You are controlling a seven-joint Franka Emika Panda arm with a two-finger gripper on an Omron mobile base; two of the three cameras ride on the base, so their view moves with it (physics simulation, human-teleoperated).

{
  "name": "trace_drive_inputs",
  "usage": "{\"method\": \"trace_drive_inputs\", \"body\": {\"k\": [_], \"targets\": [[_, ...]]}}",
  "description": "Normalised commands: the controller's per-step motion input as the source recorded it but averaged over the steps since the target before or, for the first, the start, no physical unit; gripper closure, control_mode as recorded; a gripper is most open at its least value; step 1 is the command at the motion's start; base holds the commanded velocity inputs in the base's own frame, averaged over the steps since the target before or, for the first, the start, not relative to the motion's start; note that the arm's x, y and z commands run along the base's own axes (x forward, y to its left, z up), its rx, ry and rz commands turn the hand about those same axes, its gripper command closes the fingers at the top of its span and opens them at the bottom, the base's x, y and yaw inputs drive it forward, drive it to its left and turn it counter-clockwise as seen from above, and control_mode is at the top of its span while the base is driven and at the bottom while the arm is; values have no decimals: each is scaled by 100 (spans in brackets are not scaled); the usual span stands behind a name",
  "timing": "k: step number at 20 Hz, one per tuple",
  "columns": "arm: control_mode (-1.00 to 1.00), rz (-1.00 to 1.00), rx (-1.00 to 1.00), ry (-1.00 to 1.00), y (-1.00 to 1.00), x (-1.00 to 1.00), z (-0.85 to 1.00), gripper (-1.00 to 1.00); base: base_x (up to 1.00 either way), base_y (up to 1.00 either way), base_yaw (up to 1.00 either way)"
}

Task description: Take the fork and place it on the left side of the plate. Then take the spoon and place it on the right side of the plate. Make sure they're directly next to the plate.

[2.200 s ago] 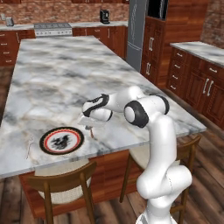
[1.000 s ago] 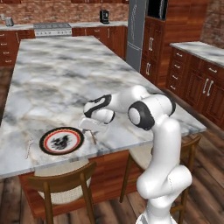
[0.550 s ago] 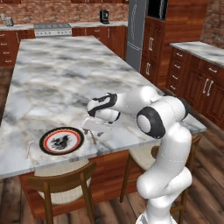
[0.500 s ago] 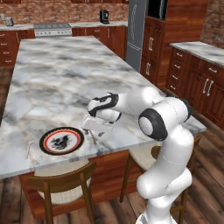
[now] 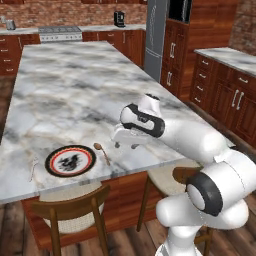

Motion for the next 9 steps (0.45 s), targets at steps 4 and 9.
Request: {"method": "trace_drive_inputs", "body": {"k": [4, 9], "targets": [[-100, 0, -13, -18, -66, -100, 92, -100, 0, 0, 0], [-100, 0, -11, -15, -68, -100, 73, -100, 0, 0, 0]]}}
